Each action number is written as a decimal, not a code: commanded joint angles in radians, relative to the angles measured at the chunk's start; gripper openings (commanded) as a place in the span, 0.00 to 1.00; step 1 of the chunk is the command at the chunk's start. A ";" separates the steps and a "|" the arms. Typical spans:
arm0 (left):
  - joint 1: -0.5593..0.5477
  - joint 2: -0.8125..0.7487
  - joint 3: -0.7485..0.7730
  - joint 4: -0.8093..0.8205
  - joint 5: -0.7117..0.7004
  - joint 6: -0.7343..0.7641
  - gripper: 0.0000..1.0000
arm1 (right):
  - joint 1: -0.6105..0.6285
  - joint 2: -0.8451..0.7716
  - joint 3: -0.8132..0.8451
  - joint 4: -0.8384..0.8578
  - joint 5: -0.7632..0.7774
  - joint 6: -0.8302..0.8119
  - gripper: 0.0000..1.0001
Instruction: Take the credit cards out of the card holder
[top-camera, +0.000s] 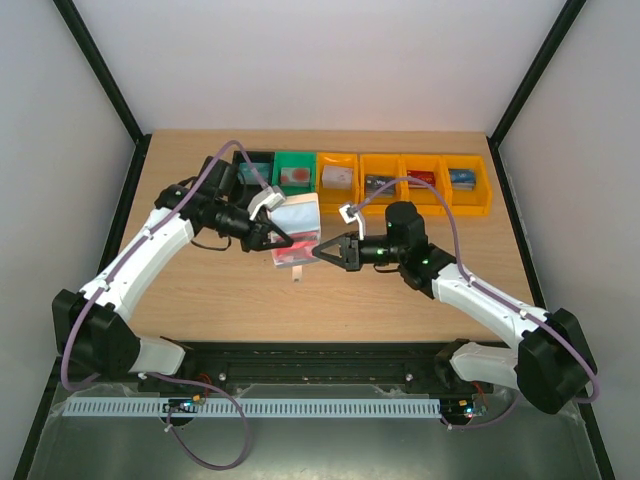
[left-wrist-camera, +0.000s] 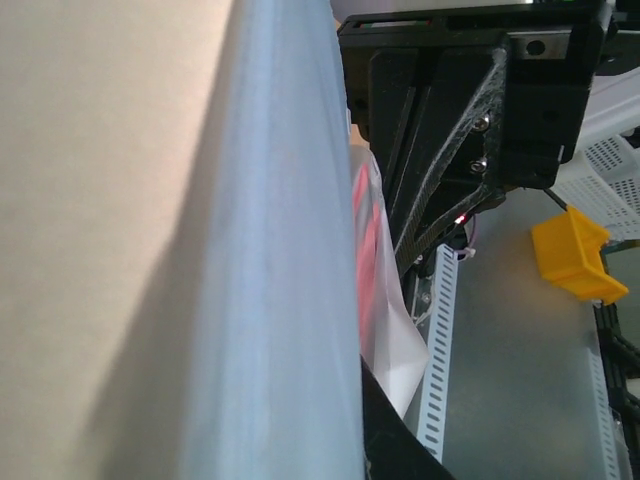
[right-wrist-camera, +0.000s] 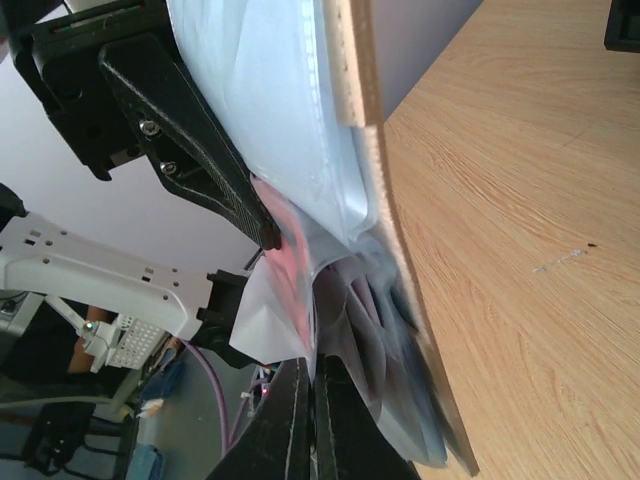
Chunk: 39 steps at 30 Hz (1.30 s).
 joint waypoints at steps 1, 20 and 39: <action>-0.010 0.012 -0.007 0.074 0.122 0.011 0.04 | 0.042 -0.001 0.029 0.133 -0.067 0.025 0.02; 0.058 -0.019 -0.046 0.041 0.301 0.115 0.87 | -0.100 -0.026 0.024 0.165 0.021 0.283 0.02; 0.059 -0.016 -0.031 -0.066 0.237 0.331 0.82 | -0.110 -0.040 0.046 0.162 0.029 0.310 0.02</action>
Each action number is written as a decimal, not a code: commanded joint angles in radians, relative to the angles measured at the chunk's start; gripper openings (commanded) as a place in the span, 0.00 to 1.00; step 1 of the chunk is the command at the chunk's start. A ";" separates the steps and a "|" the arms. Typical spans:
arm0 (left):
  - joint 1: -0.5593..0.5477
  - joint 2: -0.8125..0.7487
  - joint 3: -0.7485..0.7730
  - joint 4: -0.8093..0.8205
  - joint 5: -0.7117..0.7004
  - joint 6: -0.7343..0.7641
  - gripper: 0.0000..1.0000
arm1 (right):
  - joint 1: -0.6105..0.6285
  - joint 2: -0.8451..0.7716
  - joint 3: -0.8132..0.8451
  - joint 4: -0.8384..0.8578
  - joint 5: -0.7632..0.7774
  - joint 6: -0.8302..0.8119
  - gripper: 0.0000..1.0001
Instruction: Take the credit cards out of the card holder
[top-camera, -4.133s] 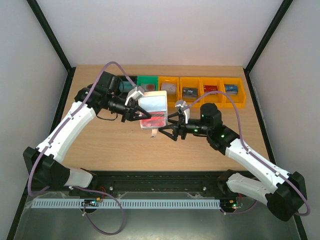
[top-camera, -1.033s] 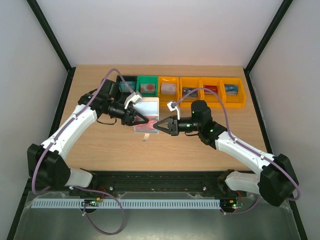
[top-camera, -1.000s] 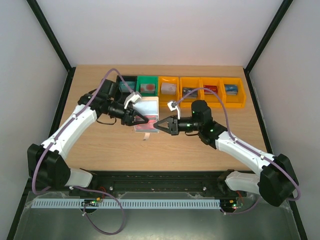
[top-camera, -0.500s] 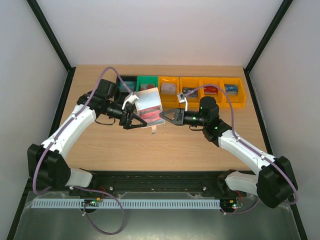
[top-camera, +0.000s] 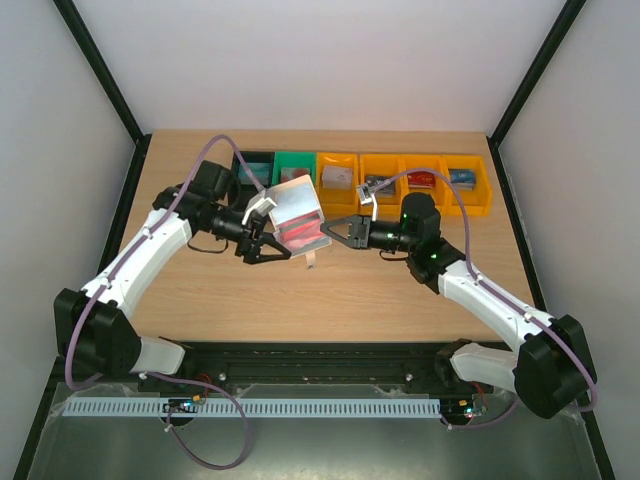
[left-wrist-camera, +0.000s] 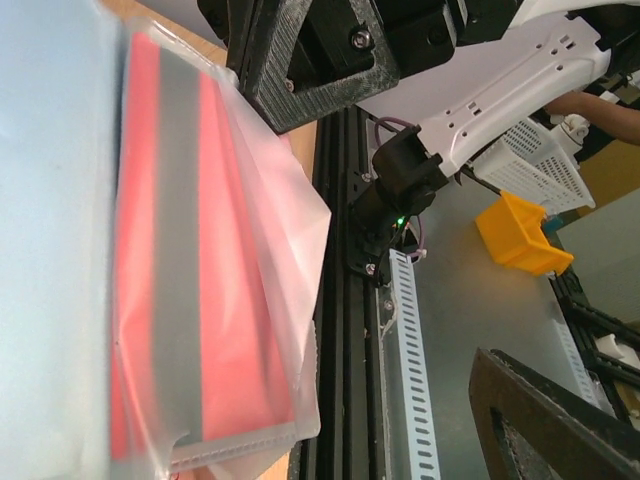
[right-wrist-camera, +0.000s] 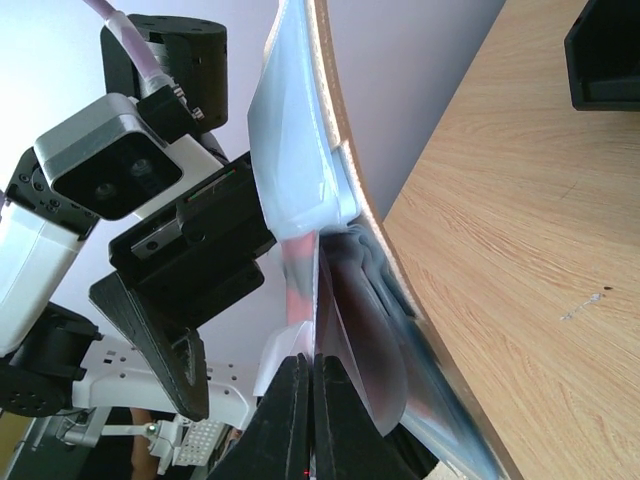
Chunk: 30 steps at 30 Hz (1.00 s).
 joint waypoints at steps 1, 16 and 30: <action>0.004 -0.015 0.007 -0.036 0.012 0.090 0.80 | -0.010 -0.021 0.019 0.054 0.006 0.023 0.02; -0.042 0.003 -0.002 0.095 -0.032 -0.079 0.03 | -0.008 -0.027 0.026 -0.025 -0.025 -0.038 0.01; -0.039 -0.021 0.056 -0.025 -0.061 -0.010 0.02 | -0.027 -0.114 0.243 -0.670 0.271 -0.706 0.51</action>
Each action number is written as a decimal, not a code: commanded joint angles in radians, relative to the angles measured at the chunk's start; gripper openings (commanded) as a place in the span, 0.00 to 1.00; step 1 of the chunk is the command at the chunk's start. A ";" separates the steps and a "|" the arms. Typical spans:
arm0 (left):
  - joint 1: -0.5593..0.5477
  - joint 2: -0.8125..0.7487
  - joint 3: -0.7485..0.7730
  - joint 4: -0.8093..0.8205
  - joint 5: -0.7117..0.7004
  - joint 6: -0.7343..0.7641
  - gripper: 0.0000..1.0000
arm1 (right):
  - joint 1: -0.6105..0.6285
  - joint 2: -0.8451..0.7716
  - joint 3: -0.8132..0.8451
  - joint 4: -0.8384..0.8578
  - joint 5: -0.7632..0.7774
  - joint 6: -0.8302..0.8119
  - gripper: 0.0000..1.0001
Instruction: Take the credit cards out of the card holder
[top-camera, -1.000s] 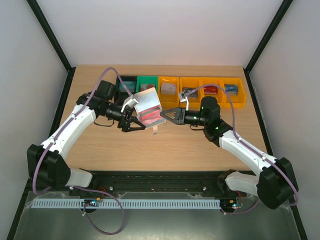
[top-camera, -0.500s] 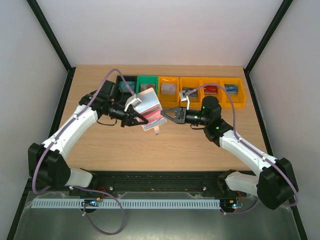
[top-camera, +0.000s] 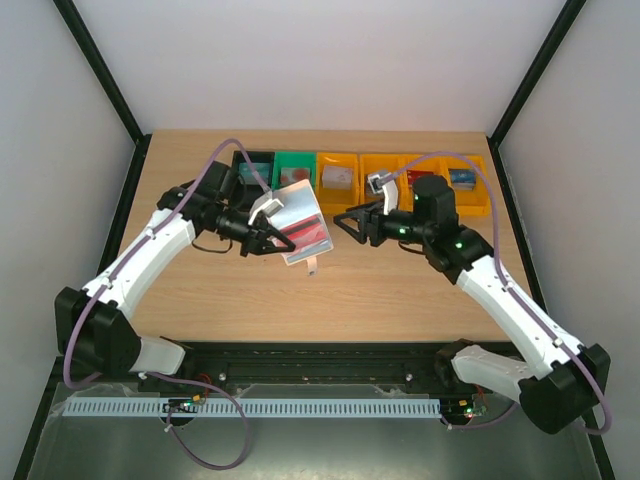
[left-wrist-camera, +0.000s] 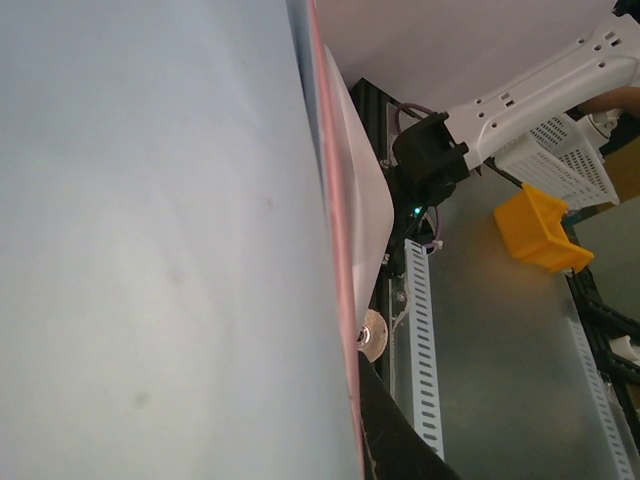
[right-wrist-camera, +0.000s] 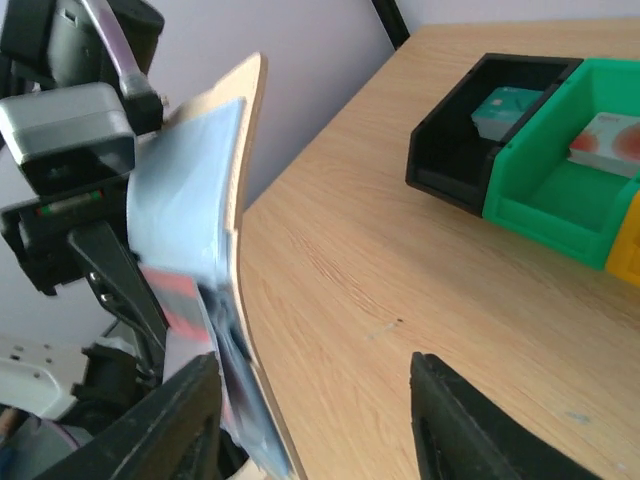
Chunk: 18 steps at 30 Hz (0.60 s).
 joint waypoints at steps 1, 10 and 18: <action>-0.003 -0.026 0.065 -0.069 0.014 0.059 0.02 | -0.002 -0.067 -0.029 -0.108 0.065 -0.212 0.54; -0.007 -0.035 0.102 -0.127 0.039 0.093 0.02 | 0.083 -0.067 -0.146 0.126 -0.024 -0.222 0.72; -0.014 -0.039 0.105 -0.138 0.053 0.106 0.02 | 0.136 -0.035 -0.219 0.336 -0.061 -0.129 0.63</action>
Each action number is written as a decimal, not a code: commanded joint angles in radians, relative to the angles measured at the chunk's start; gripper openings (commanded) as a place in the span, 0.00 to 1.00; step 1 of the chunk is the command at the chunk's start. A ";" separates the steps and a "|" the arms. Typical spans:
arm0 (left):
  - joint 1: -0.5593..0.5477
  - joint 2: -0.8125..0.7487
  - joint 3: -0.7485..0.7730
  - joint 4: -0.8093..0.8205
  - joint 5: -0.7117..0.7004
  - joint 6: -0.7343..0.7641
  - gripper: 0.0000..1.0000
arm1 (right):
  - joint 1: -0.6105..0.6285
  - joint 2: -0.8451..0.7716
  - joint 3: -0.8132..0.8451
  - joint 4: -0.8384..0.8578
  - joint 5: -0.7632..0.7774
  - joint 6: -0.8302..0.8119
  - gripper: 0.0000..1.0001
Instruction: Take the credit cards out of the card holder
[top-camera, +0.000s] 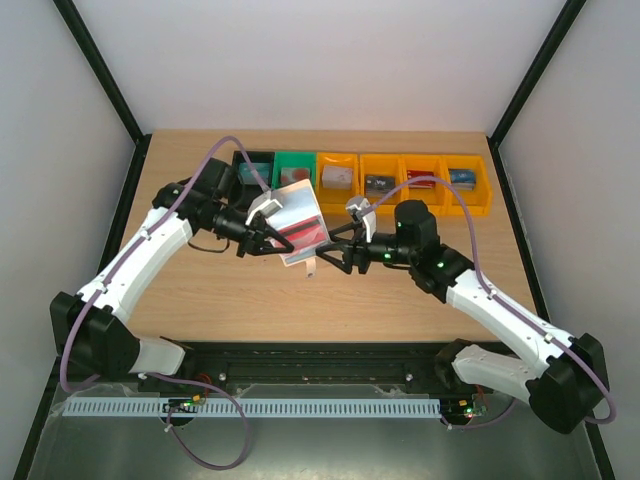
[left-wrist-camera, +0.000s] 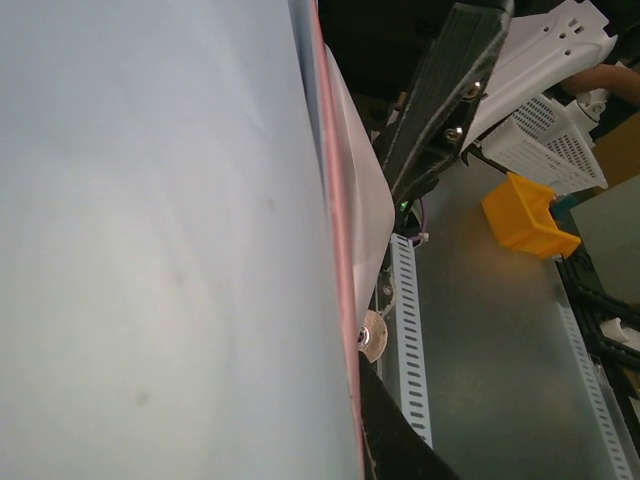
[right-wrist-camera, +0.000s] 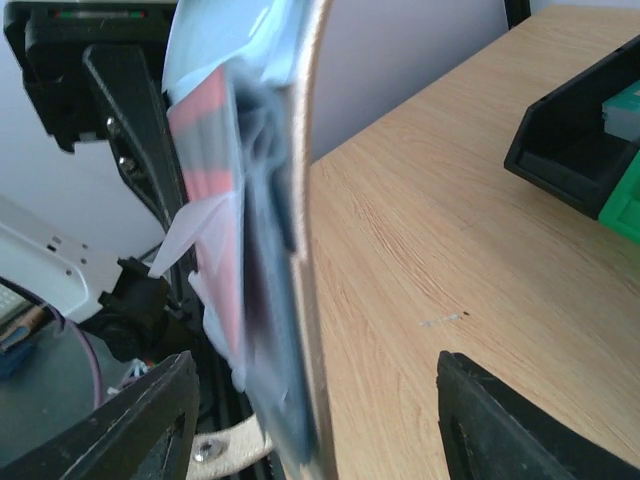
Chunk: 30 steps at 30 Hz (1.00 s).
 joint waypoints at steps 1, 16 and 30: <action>-0.005 -0.026 0.037 -0.026 0.055 0.037 0.02 | 0.015 0.024 -0.021 0.157 -0.014 0.045 0.62; -0.013 -0.018 0.047 -0.067 0.115 0.091 0.02 | 0.043 0.054 -0.096 0.291 -0.020 0.085 0.61; -0.013 -0.020 0.042 -0.094 0.126 0.122 0.02 | 0.047 -0.007 -0.105 0.298 0.092 0.077 0.67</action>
